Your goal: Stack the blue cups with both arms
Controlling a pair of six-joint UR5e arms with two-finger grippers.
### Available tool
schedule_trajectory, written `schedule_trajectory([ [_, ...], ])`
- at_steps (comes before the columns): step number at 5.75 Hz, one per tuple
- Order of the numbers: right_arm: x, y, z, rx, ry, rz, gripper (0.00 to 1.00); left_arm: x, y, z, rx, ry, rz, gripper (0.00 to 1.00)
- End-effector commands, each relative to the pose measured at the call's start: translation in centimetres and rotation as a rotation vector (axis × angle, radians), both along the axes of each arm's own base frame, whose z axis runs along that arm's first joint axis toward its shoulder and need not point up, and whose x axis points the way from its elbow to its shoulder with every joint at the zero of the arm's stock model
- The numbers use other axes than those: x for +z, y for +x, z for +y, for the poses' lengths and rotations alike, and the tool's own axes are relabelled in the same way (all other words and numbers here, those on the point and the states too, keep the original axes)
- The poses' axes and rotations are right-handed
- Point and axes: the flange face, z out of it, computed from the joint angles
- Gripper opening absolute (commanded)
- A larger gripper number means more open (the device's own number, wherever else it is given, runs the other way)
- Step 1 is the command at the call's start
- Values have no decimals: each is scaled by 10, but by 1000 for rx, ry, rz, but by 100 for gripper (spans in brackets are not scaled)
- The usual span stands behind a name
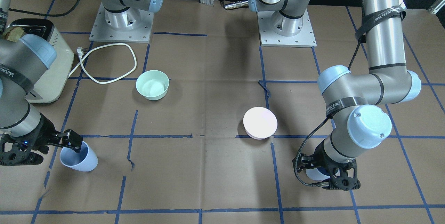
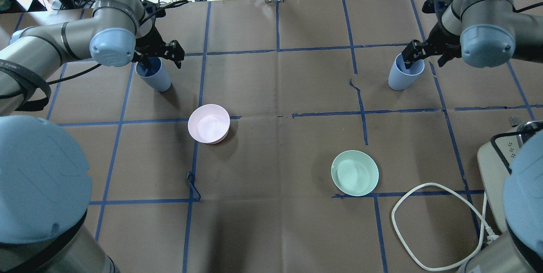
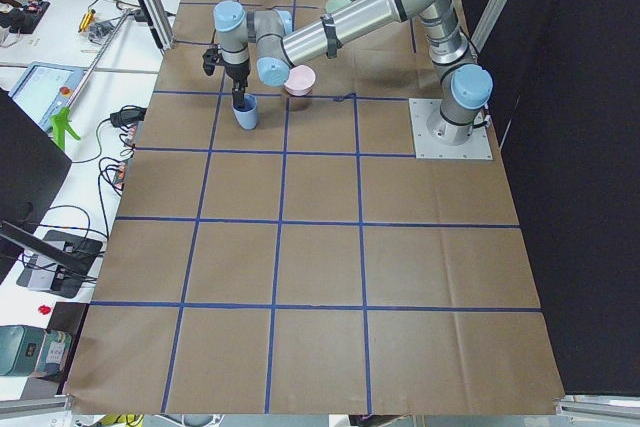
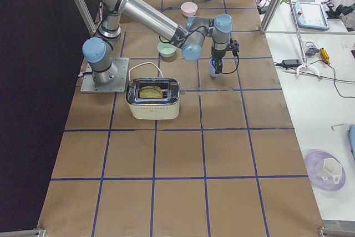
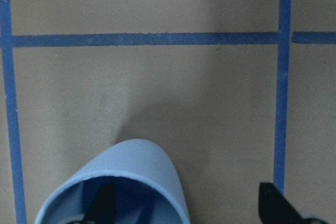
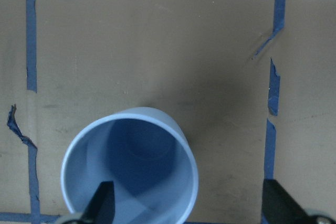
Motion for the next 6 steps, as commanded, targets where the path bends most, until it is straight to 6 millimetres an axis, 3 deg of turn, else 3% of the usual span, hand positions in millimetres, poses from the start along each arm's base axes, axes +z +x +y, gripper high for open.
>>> schedule_trajectory([
  [1, -7, -1, -1, 0, 10, 2, 85, -1, 1, -1, -10, -12, -9, 32],
  [2, -8, -1, -1, 0, 12, 3, 58, 3, 0, 0, -2, -18, -10, 10],
  [3, -6, -1, 0, -9, 11, 3, 21, 7, -3, 1, -1, -23, -7, 2],
  [4, -4, 0, 0, -42, 8, -7, 8, 26, -8, 1, -3, -45, -6, 1],
  [5, -2, 0, 0, -44, 5, -7, 7, 41, -24, 1, -22, -65, -9, 1],
  [6, 10, 0, -2, -43, -12, 7, 6, 51, -75, 4, -78, -90, -2, 1],
])
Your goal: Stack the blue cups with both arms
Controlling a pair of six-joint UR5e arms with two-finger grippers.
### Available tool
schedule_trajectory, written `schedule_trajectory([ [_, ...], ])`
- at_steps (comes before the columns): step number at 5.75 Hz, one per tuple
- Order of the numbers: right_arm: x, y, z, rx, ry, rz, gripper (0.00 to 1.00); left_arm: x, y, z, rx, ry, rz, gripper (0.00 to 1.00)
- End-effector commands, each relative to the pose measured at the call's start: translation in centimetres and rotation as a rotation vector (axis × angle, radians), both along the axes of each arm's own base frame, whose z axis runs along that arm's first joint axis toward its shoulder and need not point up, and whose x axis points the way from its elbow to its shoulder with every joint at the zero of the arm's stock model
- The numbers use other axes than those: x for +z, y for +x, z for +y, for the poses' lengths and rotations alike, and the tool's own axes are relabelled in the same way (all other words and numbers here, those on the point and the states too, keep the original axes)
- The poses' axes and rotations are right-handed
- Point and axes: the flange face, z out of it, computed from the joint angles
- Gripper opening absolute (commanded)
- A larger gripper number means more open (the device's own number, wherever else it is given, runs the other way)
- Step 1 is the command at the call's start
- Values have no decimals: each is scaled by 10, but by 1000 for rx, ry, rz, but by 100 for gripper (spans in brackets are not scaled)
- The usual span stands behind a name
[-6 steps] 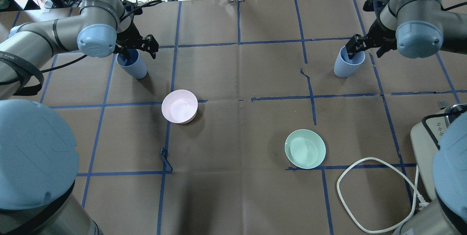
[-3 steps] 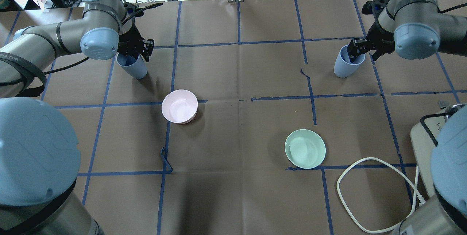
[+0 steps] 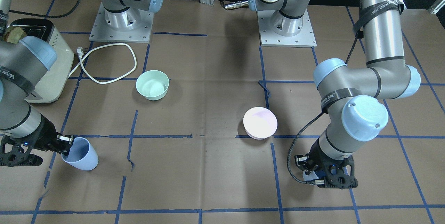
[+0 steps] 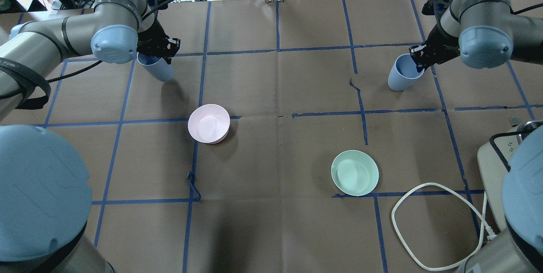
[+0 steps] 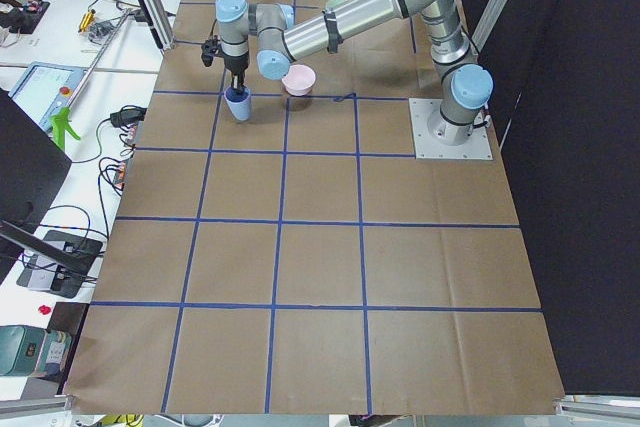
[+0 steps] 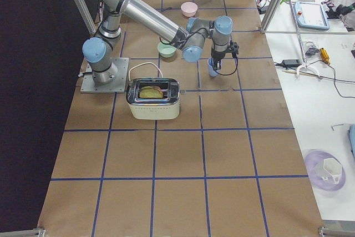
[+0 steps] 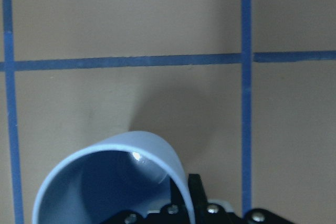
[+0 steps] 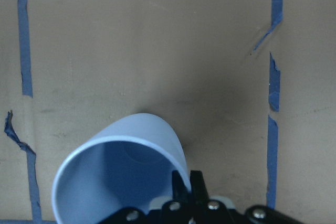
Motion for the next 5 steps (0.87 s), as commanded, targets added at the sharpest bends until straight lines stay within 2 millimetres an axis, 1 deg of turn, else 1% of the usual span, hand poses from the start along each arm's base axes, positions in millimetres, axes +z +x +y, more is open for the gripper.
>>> schedule_trajectory([
  [1, 56, 1, -4, 1, -41, 25, 7, 20, -112, 10, -47, -52, 5, 1],
  [2, 125, 3, 4, 1, -26, 19, 7, 25, -172, 21, 5, -67, 33, 1],
  [3, 192, 6, 10, -2, 12, 10, 7, 31, -221, 33, -21, -87, 57, 1],
  [4, 227, 5, 20, -61, 95, 23, 7, 6, -255, 37, -110, -85, 55, 1],
  [5, 227, 7, 20, -72, 102, 14, 7, -19, -270, 32, -187, -107, 55, 1],
])
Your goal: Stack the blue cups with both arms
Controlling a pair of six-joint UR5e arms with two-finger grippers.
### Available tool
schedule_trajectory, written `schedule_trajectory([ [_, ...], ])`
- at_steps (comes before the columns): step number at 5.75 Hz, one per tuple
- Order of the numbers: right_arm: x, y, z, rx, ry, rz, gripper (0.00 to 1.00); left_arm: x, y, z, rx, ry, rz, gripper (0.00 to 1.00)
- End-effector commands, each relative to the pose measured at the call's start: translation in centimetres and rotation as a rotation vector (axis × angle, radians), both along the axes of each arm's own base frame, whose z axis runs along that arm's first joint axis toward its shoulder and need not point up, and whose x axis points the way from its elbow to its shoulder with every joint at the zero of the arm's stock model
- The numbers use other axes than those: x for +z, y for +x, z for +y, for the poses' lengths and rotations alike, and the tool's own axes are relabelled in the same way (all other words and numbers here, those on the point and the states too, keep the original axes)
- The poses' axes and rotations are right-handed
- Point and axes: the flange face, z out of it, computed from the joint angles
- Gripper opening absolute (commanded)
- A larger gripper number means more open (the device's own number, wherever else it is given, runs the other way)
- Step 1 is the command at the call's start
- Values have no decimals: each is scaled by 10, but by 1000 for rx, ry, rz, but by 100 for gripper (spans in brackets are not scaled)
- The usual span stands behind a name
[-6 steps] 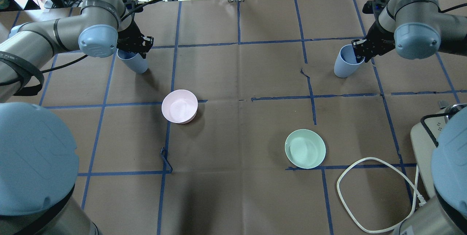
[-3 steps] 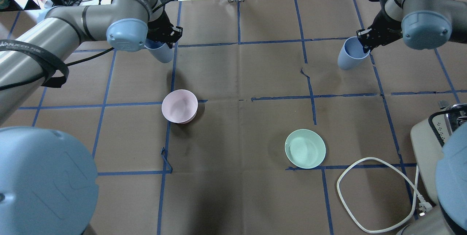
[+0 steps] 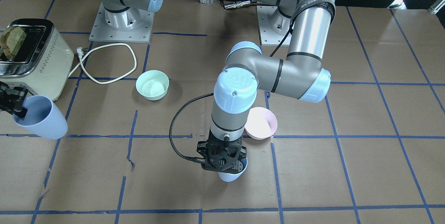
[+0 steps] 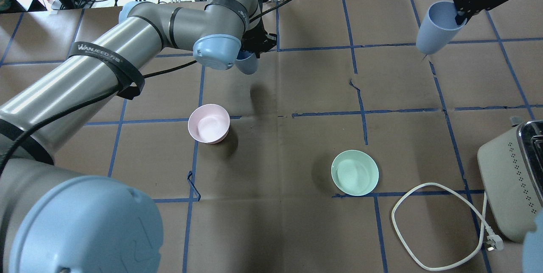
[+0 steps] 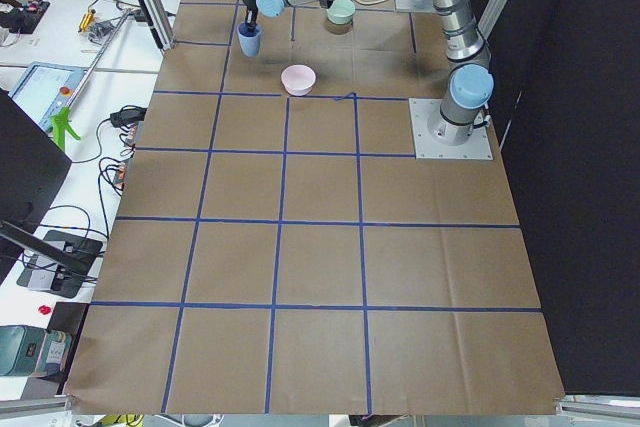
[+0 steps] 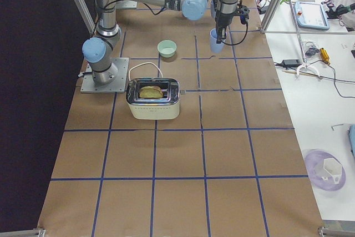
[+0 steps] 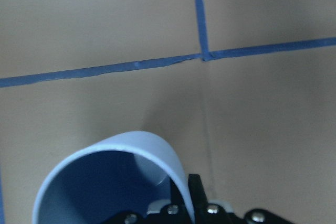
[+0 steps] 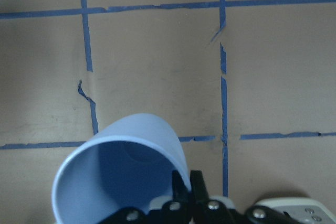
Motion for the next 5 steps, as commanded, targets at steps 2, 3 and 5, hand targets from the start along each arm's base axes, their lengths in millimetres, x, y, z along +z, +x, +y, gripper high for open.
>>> schedule_trajectory([
  [2, 8, 2, 3, -18, 36, -8, 8, -31, -40, 10, -106, 3, 1, 3],
  [3, 7, 2, 3, -18, 39, -9, 8, -31, -50, 16, -125, 9, 18, 6],
  [5, 6, 2, 2, -17, 34, -8, 8, -32, -52, 19, -137, 7, 4, 99],
])
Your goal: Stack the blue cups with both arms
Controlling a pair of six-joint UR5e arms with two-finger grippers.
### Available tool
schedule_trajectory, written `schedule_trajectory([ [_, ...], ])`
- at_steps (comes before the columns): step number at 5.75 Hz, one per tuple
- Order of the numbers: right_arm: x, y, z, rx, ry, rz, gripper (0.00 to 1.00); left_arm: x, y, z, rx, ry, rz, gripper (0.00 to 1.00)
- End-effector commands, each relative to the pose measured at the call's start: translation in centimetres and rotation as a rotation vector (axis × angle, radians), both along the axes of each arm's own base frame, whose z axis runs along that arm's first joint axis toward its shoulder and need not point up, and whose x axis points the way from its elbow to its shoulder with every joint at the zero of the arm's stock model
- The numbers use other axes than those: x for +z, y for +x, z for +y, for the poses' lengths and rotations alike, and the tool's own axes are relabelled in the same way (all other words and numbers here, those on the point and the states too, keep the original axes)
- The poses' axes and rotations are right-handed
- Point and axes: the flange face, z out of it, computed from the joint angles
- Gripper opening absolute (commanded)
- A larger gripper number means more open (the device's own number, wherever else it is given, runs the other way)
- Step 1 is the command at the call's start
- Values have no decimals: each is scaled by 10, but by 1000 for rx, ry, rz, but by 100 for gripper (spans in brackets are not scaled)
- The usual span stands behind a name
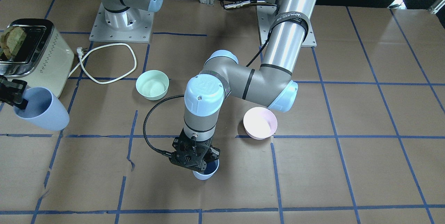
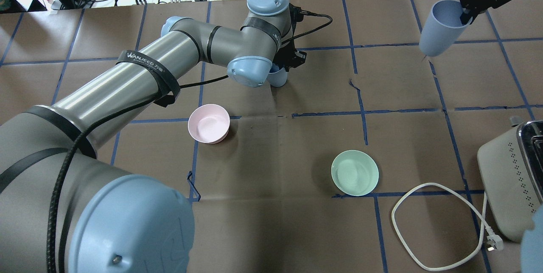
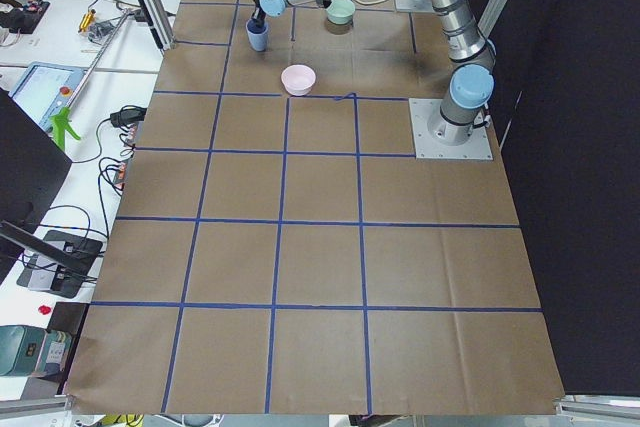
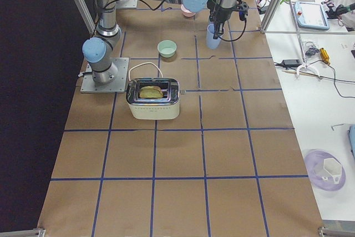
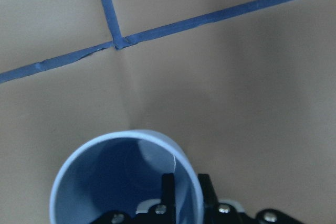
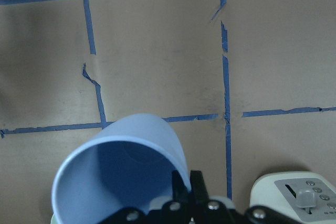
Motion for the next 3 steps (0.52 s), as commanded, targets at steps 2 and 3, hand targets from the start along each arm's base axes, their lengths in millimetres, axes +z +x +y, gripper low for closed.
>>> schedule_trajectory([
  [2, -1, 6, -9, -7, -28, 5, 8, 49, 3, 13, -1, -2, 1, 99],
  [3, 0, 41, -17, 5, -72, 14, 8, 103, 15, 36, 2, 26, -11, 99],
])
